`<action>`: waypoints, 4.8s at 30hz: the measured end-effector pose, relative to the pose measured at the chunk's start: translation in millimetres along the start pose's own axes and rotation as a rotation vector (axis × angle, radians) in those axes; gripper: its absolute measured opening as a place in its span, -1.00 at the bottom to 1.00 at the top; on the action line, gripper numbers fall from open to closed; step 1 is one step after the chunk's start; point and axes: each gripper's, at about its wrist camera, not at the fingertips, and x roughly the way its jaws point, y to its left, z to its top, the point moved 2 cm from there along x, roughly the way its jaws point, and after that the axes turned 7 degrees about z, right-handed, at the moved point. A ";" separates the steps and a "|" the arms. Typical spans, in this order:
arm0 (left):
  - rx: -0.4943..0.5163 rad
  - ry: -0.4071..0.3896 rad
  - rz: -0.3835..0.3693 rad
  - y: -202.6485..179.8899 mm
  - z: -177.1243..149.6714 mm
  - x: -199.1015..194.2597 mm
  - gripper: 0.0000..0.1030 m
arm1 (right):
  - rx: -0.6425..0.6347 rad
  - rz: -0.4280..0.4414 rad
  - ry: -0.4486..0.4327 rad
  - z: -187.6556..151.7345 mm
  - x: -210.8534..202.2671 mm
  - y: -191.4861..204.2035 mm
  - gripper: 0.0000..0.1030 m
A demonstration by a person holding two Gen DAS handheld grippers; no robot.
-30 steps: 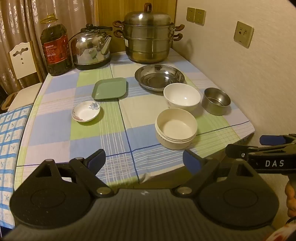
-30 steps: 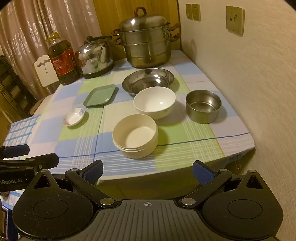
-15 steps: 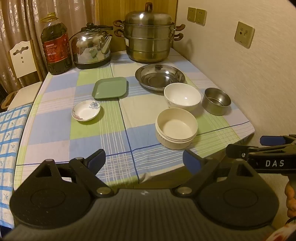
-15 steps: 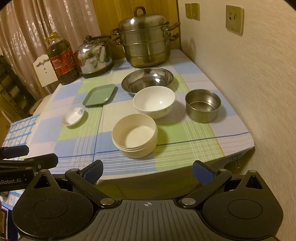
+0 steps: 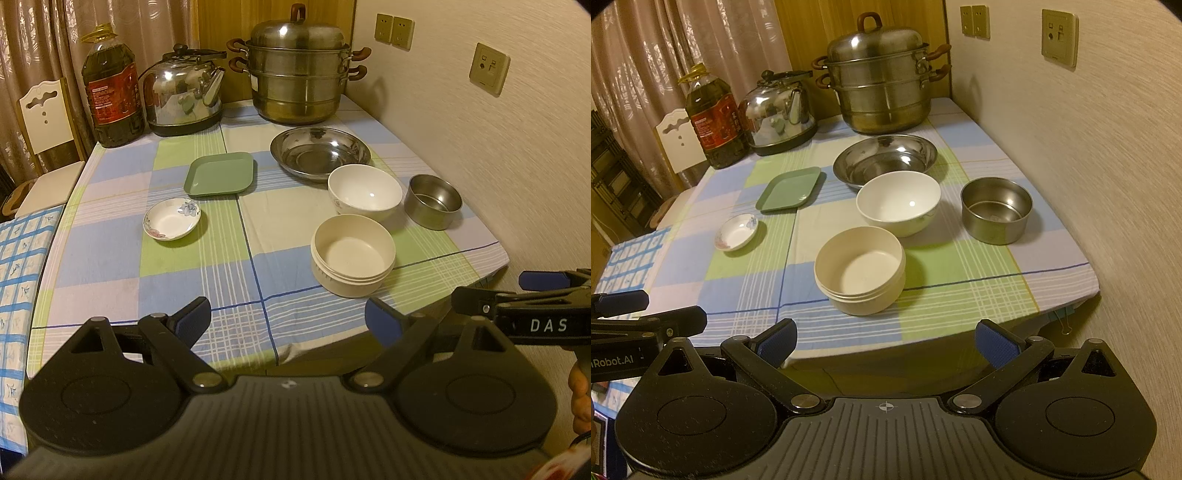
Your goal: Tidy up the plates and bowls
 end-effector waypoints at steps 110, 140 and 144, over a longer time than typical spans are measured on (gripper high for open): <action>-0.086 0.128 0.084 145.1 121.1 187.2 0.69 | -0.062 0.165 0.046 143.0 208.6 80.0 0.63; 0.044 0.141 -0.095 179.5 169.5 354.8 -0.16 | 0.136 0.070 0.106 190.1 366.1 67.0 -0.22; 0.044 0.166 -0.107 180.6 168.9 370.6 -0.22 | 0.141 0.056 0.117 190.6 382.3 64.4 -0.35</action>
